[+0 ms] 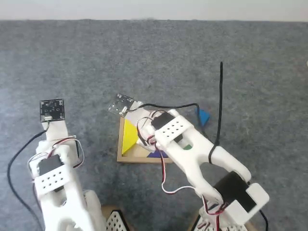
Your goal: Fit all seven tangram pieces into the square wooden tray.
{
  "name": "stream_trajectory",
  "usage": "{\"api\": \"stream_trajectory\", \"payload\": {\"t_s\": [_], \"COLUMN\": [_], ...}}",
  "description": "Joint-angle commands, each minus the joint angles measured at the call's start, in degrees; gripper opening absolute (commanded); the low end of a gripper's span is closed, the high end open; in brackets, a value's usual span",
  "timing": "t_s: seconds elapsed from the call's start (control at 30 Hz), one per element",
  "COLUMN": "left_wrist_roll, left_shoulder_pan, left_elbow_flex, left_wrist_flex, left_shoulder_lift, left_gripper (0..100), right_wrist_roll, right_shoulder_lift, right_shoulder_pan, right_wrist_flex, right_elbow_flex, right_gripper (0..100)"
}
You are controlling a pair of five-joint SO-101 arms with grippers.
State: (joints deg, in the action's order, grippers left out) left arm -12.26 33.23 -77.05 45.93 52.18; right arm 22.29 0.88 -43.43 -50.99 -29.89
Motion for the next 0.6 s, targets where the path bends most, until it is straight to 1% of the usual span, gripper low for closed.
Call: {"api": "stream_trajectory", "payload": {"t_s": [0.0, 0.07, 0.13, 0.37, 0.57], "left_wrist_roll": [0.4, 0.4, 0.4, 0.4, 0.4], "left_shoulder_pan": [0.0, -0.1, -0.3, -0.2, -0.1], "left_elbow_flex": [2.7, 2.7, 2.7, 2.7, 2.7], "left_wrist_flex": [-1.7, -1.7, -1.7, -1.7, -1.7], "left_shoulder_lift": [-0.4, -0.4, -0.4, -0.4, -0.4], "left_gripper": [2, 2, 2, 2, 2], "right_wrist_roll": [-1.8, -1.6, -1.6, 0.5, 0.5], "right_shoulder_lift": [0.2, 0.2, 0.2, 0.3, 0.4], "right_shoulder_pan": [-0.4, -0.9, -1.0, -5.1, -5.5], "right_wrist_flex": [0.9, 0.9, 0.9, 0.4, -0.3], "right_elbow_flex": [0.4, 0.4, 0.3, -0.6, -0.5], "right_gripper": [5.3, 10.3, 13.0, 13.3, 13.3]}}
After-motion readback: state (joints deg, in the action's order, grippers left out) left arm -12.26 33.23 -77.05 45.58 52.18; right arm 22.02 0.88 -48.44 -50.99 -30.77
